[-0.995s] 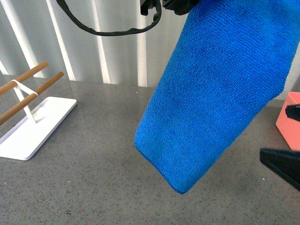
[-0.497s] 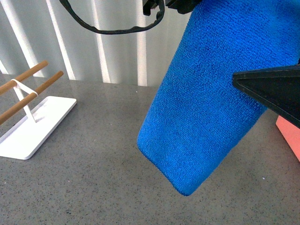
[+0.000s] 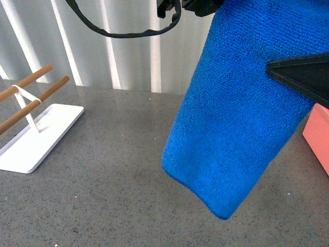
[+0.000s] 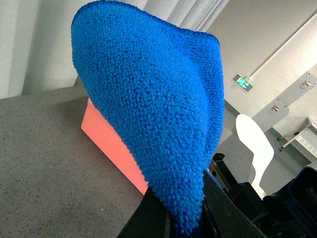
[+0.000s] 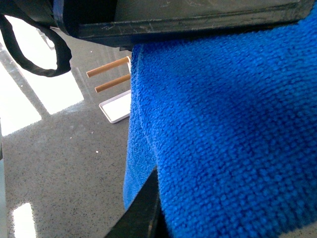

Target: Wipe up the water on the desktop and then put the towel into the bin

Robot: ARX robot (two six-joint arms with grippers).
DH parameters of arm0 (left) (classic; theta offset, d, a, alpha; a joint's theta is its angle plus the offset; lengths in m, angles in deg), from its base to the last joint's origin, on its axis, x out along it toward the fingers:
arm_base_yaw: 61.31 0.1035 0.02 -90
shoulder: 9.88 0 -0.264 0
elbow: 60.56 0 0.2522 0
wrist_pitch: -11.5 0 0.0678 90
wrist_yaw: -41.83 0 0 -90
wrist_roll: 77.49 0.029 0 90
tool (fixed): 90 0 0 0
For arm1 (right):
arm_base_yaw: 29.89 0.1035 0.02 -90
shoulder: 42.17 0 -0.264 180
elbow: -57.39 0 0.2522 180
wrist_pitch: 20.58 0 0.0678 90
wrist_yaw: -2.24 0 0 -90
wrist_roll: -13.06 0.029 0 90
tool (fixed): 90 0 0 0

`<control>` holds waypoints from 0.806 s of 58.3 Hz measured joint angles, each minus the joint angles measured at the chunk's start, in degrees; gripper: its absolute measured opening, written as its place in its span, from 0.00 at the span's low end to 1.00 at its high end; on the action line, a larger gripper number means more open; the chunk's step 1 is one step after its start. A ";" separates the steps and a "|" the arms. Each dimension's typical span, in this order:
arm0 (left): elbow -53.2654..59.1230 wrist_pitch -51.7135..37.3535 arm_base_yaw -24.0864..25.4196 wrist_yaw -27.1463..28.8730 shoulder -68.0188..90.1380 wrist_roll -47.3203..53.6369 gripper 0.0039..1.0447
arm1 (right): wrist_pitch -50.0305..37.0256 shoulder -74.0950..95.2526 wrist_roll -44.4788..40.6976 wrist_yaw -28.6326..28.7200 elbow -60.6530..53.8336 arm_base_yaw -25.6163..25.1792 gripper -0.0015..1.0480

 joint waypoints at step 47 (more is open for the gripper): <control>0.85 8.35 9.42 -0.85 -2.32 4.44 0.68 | -0.11 -1.62 2.71 -1.05 0.83 -5.95 0.03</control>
